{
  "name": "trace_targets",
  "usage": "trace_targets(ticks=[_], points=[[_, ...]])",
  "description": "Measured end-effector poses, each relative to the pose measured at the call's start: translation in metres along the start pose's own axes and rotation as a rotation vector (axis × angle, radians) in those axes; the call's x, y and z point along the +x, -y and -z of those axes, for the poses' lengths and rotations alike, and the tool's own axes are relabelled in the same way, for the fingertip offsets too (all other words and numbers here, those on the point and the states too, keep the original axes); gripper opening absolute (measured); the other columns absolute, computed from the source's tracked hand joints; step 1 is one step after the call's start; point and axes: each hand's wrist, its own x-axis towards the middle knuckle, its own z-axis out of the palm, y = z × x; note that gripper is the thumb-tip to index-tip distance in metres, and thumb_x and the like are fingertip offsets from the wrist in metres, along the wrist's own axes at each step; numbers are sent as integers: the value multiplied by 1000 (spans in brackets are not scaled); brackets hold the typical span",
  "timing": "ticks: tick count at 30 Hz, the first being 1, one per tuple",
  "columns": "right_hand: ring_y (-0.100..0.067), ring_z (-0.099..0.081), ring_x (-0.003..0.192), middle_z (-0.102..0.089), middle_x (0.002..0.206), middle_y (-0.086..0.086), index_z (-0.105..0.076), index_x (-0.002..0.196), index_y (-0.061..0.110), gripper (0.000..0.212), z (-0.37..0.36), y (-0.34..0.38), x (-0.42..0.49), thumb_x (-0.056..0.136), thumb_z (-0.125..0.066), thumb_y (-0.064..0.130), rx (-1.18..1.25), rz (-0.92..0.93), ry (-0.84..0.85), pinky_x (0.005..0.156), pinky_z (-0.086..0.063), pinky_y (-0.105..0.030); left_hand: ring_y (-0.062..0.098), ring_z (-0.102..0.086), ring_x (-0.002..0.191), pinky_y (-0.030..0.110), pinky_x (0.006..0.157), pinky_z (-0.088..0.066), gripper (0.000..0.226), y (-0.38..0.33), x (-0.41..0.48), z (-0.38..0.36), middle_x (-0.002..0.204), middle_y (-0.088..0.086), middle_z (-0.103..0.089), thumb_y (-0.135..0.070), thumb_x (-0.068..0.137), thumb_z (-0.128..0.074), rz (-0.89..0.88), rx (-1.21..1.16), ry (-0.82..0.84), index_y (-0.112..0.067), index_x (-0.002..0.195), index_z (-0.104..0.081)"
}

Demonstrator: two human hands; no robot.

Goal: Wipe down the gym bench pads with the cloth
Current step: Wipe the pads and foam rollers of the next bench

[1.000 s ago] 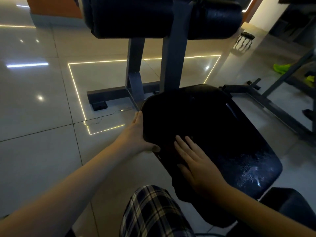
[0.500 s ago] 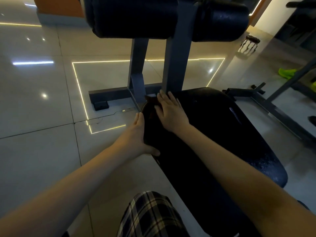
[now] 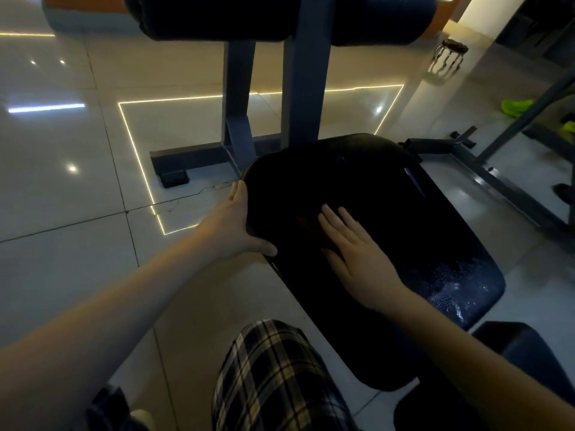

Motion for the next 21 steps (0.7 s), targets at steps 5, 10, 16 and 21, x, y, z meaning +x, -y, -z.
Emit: trace_targets(ticks=[5,10,16,21], points=[[-4,7,148,-5,161,15,-13,150,29,61,-3,-8,-57,96,-18,54,68,-106,-7,119,2,-24,30,-25,146,42,115,-31,137,-1,1,2,163,9,-16,-47,56,-89,16,27,15,-12,156,-3],[-17,4,150,-3,163,6,-12,155,21,56,2,-5,31,104,-28,38,-77,-136,-41,122,-1,-38,38,3,151,53,122,-12,142,-3,3,5,163,16,15,-60,59,-82,2,162,74,-16,157,12],[-20,4,150,-4,164,3,-14,155,18,57,10,-11,133,105,-27,40,-60,-171,-2,121,0,-39,35,30,145,49,119,15,104,-39,5,-9,158,15,32,-53,89,-59,-53,439,231,-16,156,12],[-18,2,150,-6,163,2,-15,155,15,57,4,-17,83,105,-32,38,-36,-134,-26,123,-6,-39,44,23,145,50,120,12,88,-55,6,-32,160,21,23,-60,97,-35,3,562,98,-11,157,9]])
